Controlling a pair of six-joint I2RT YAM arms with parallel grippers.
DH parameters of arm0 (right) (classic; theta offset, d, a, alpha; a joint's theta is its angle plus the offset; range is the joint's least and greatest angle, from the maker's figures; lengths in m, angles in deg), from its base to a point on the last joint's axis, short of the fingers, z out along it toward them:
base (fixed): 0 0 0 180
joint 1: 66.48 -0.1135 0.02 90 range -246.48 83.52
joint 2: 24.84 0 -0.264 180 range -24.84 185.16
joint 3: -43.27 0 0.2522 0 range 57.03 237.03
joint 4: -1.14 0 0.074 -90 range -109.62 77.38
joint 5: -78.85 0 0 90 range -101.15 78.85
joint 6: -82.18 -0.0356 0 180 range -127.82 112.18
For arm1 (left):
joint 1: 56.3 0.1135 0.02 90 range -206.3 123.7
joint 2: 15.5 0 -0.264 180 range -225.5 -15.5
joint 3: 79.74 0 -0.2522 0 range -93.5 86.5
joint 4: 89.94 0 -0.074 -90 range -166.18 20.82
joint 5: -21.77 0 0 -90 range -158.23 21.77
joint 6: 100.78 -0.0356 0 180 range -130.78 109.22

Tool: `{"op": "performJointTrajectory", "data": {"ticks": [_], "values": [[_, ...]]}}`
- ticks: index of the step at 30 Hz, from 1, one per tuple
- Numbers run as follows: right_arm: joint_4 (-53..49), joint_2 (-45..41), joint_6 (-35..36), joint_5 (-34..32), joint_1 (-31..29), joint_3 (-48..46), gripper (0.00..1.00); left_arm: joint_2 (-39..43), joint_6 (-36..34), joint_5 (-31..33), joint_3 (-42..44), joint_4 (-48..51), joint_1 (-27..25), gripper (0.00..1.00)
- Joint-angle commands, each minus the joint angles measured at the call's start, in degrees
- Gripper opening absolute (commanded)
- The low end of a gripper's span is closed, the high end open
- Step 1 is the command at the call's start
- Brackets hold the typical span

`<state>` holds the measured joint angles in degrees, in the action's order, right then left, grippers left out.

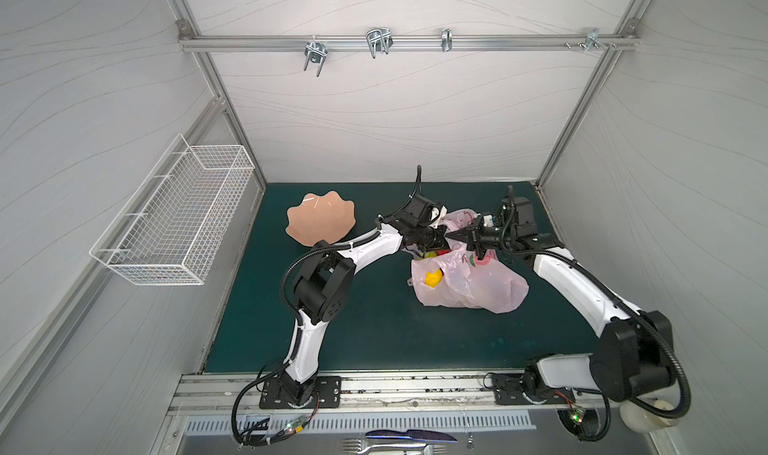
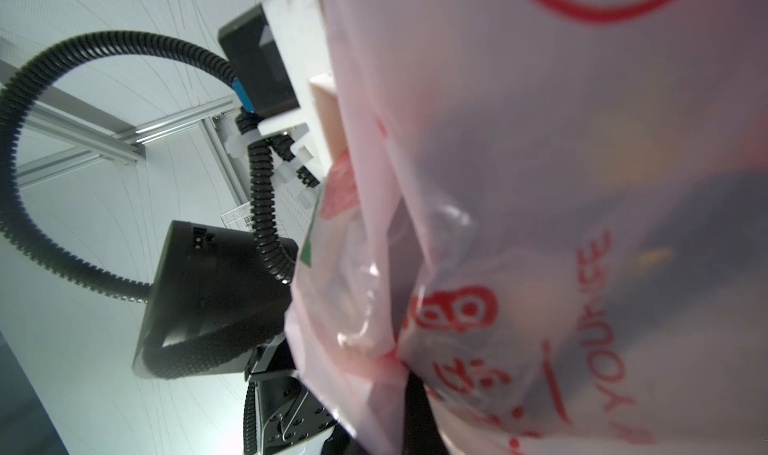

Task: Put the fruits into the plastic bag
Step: 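Lower the strawberry into the bag and open the left gripper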

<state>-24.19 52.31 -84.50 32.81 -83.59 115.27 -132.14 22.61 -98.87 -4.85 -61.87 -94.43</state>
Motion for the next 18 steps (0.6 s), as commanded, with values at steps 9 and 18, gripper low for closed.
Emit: {"op": "performJointTrajectory", "data": {"ticks": [9,18], "values": [[-0.9,-0.8,-0.9,-1.8,0.4,0.1,0.0,9.8,-4.0,3.1,0.6,11.0,3.0,0.94],[-1.3,-0.8,-0.8,-2.1,0.8,0.4,0.0,13.1,-14.6,6.4,2.1,21.6,3.1,0.93]]}}
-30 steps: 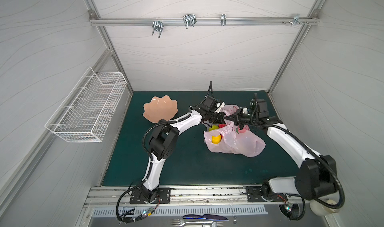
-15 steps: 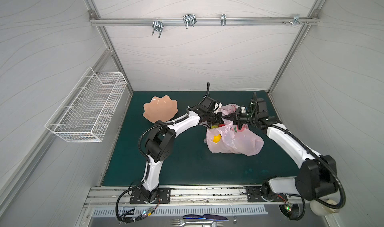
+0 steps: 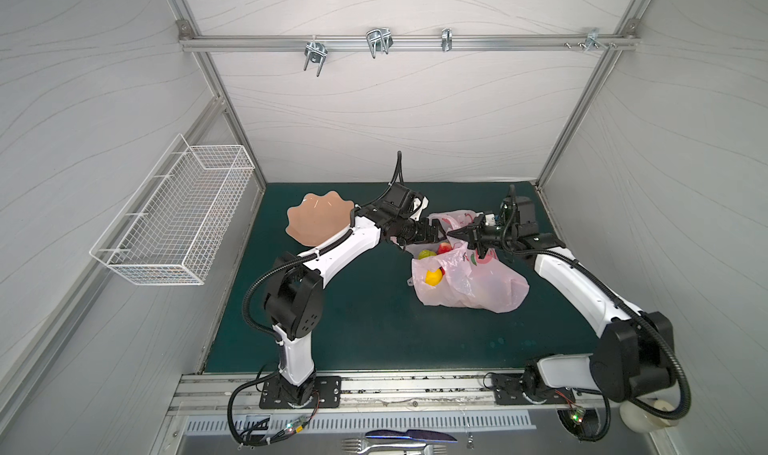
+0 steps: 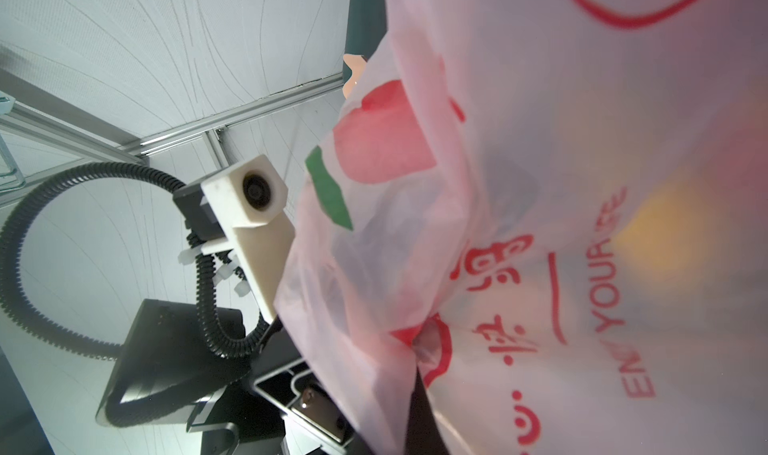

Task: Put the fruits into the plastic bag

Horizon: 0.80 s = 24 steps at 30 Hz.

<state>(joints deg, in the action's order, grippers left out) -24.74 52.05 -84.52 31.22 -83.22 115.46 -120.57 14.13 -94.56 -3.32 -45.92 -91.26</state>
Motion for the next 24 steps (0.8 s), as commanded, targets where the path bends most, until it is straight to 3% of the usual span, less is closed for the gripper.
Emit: {"op": "performJointTrajectory", "data": {"ticks": [1,8,13,20,24], "values": [[-0.7,-0.4,-0.7,-0.5,0.4,0.2,0.0,2.1,-7.5,2.7,0.7,7.1,0.0,0.94],[-1.1,-0.2,-0.6,-0.4,0.5,0.8,0.0,9.2,-16.6,8.5,4.9,11.5,4.0,0.93],[-1.5,-0.1,-0.5,-0.4,0.5,1.1,0.0,12.0,-22.8,11.7,8.5,5.2,6.4,0.97],[-3.9,0.1,0.9,-0.5,0.5,2.6,0.0,3.7,-30.2,6.7,3.1,5.1,8.3,0.98],[-5.1,0.2,1.2,-0.4,0.5,3.0,0.0,0.1,-32.7,8.0,2.1,1.7,8.3,0.98]]}}
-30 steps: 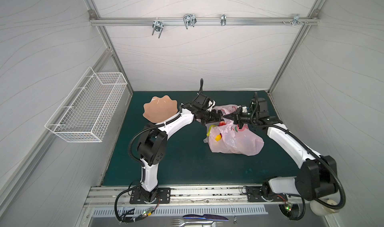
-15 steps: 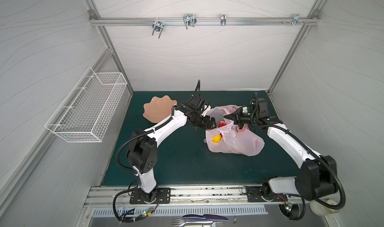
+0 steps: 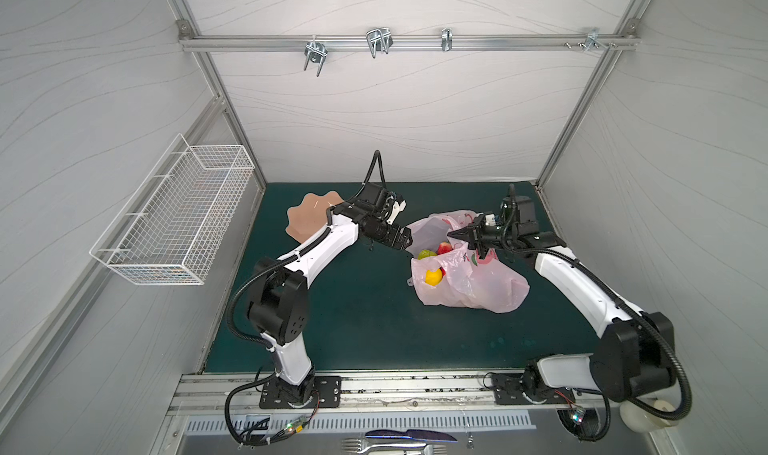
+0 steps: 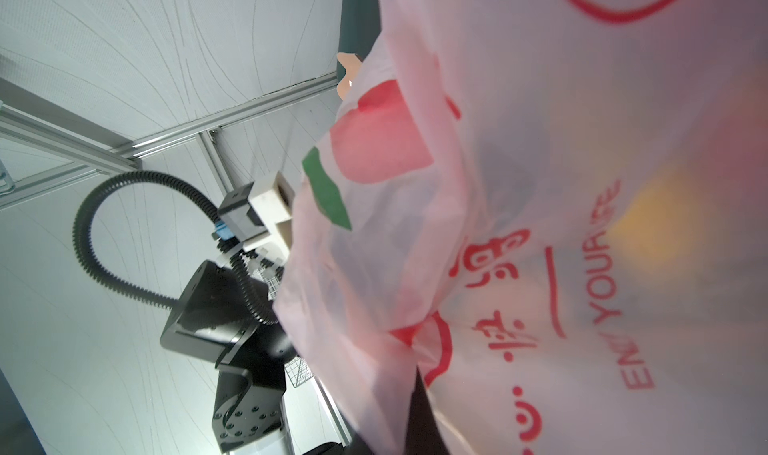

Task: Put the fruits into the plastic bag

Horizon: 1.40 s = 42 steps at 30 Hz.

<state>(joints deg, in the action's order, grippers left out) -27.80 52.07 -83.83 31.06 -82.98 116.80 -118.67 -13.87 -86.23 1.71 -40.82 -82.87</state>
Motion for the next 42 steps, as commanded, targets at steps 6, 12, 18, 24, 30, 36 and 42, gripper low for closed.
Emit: {"op": "performJointTrajectory", "data": {"ticks": [6,12,18,24,30,36,42], "values": [[-2.9,-0.4,0.7,-0.3,0.2,1.5,0.0,-8.1,-7.1,7.3,-8.0,-3.2,0.0,0.88],[-4.1,-0.8,1.8,0.1,1.2,1.7,0.0,-7.8,-7.2,2.3,-8.6,-4.8,0.0,0.05],[-15.3,-0.2,15.0,2.0,8.8,8.0,0.53,-2.9,-4.4,-4.4,-5.3,-6.7,-0.1,0.03],[-44.0,5.8,48.8,-5.1,15.2,32.6,0.79,-1.9,-1.2,-7.6,-4.6,-6.3,-0.2,0.0],[-56.3,10.6,73.3,-10.7,3.9,54.8,0.89,-2.2,-0.8,-9.2,-4.9,-6.0,-0.1,0.0],[-63.2,17.7,84.8,-21.5,-18.3,63.1,0.91,-2.2,-0.9,-9.0,-5.1,-5.7,0.0,0.0],[-65.8,21.5,89.4,-29.0,-26.0,57.4,0.91,-2.3,-1.2,-9.1,-5.1,-5.0,0.2,0.0]]}}
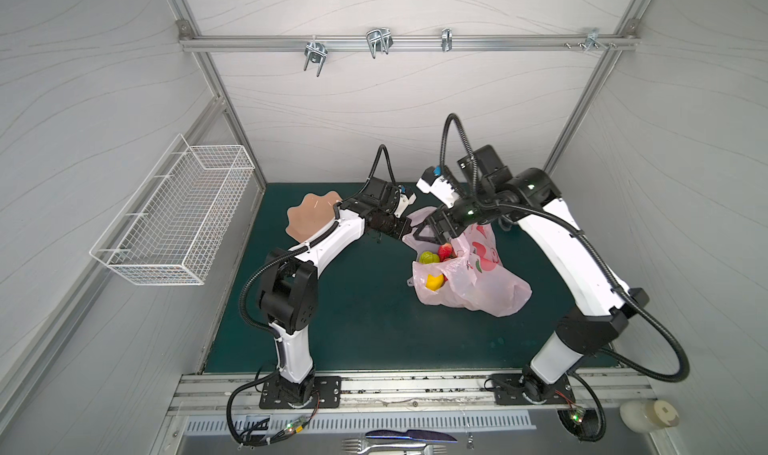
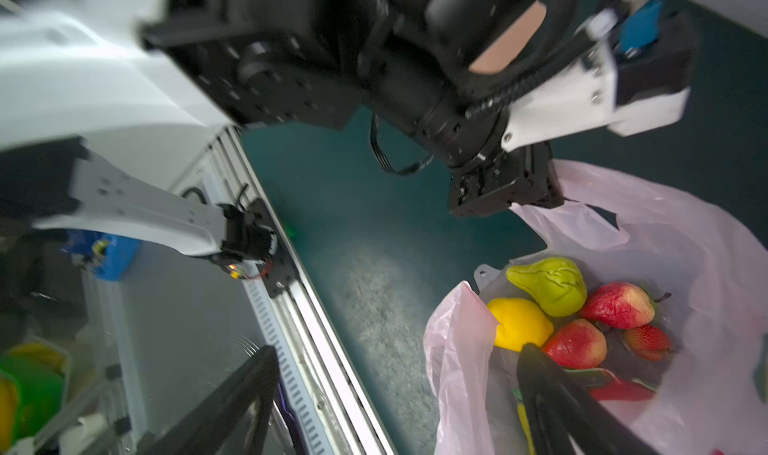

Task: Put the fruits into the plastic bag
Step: 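Reach the right gripper to the bag's other rim and grasp it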

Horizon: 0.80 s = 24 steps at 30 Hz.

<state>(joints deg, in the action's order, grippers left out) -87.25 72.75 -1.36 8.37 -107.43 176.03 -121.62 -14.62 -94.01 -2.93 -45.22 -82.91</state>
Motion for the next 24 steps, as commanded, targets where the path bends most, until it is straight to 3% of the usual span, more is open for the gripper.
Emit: {"op": "performJointTrajectory", "data": {"ticks": [1,12,17,24], "values": [[-6.4,1.1,7.4,-7.0,-2.4,-3.0,0.91,0.6,-0.6,-1.4,-0.5,-0.5,0.3,0.0],[-5.3,3.8,10.2,-10.2,-6.4,-11.5,0.89,0.6,-0.8,-1.8,-1.0,0.1,0.8,0.0],[-4.0,6.0,10.8,-16.5,-8.0,-13.0,0.87,0.4,-1.2,-1.9,-0.9,0.3,0.8,0.0],[-2.3,7.5,11.9,-20.1,-9.1,-15.8,0.79,0.6,-1.2,-0.9,-0.9,0.5,0.9,0.0]]}}
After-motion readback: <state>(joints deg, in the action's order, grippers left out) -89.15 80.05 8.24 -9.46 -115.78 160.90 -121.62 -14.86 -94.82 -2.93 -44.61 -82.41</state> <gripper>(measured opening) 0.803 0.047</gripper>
